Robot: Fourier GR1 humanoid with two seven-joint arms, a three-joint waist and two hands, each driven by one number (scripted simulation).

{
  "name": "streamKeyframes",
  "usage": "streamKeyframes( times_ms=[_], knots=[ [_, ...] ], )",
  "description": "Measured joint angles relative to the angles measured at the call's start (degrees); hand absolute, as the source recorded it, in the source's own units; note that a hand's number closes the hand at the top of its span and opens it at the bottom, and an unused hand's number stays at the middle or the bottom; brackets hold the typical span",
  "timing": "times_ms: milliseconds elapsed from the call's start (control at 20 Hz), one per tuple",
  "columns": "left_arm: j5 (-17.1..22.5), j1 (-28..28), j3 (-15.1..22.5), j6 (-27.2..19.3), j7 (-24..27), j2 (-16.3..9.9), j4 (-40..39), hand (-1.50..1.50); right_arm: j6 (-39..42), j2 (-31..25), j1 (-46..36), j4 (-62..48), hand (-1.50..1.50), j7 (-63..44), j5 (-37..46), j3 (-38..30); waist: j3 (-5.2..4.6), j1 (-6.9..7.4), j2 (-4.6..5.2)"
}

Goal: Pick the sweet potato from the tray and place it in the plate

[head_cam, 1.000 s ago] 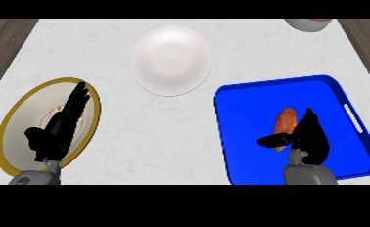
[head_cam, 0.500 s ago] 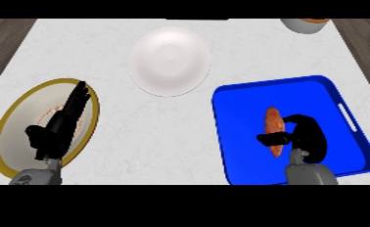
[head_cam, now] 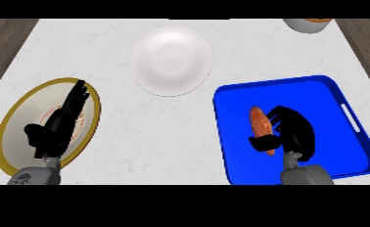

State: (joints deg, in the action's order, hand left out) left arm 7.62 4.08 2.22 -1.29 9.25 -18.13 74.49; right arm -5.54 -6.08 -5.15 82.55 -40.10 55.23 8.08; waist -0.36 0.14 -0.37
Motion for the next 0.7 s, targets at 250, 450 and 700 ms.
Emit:
streamKeyframes(
  times_ms=[250,450,700],
  knots=[
    [0.07,0.24,-0.81,0.59,-0.28,-0.07,-0.33,0.0,-1.59,-2.89,0.67,4.12,1.5,5.95,3.33,3.6,0.25,-0.19,0.2],
    [-0.65,-0.03,-1.11,0.65,0.19,0.49,-0.63,0.0,0.47,-4.28,3.09,13.08,1.5,6.51,4.84,6.07,0.31,-0.39,0.21],
    [-1.02,-1.22,-1.33,1.05,-0.8,0.64,1.49,0.0,2.51,-4.25,3.06,22.95,1.5,4.11,8.73,8.53,0.33,-0.3,0.22]
  ],
)
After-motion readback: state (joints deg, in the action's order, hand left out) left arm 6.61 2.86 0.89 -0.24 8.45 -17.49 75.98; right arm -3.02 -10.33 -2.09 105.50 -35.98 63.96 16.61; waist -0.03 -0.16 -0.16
